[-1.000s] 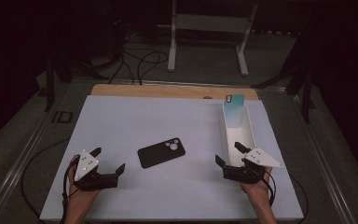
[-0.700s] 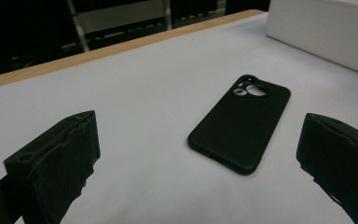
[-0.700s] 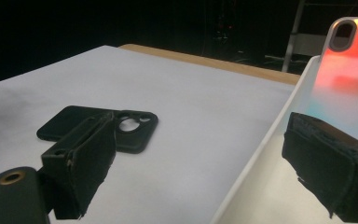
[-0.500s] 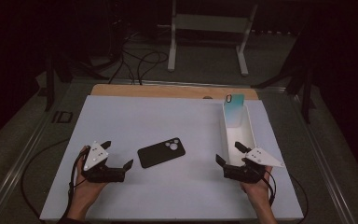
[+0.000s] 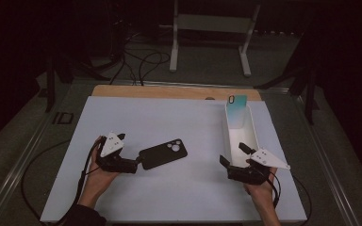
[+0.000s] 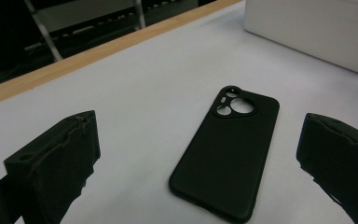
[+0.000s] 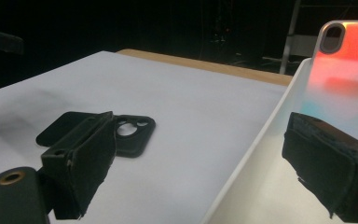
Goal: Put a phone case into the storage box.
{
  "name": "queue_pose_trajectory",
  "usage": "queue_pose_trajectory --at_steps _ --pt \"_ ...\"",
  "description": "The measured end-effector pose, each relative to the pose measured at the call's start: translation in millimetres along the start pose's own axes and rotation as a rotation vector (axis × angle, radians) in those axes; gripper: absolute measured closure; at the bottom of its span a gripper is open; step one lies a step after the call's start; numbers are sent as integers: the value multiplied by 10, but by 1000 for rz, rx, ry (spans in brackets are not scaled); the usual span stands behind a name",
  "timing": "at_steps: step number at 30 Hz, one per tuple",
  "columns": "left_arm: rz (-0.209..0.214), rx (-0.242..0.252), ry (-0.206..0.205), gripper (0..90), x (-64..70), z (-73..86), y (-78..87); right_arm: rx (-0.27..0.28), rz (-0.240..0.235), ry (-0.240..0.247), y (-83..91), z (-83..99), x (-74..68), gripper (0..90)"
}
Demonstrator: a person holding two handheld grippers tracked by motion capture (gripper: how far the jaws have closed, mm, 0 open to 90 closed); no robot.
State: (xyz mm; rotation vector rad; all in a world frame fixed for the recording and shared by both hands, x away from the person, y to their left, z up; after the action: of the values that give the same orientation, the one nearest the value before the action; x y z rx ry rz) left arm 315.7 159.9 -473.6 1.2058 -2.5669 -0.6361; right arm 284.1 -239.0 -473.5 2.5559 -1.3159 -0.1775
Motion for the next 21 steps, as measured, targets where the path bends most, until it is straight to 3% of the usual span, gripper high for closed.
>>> queue_pose_trajectory --at_steps 21 --pt "45 -75 1 0 -45 -14 -361 1 -5 2 8 -20 1 98"
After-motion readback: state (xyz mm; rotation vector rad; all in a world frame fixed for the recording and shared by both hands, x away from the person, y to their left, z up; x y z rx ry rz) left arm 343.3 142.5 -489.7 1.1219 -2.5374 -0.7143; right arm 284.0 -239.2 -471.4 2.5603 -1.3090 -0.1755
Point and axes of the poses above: each handheld gripper's, and its own axes: y roughly backward along the jaws, z roughly out of its underside, x roughly to its right, the point moved 3 cm from there along -y, roughly forward along the jaws, and after that the axes turned 5 degrees about y, right-handed, at the moved point
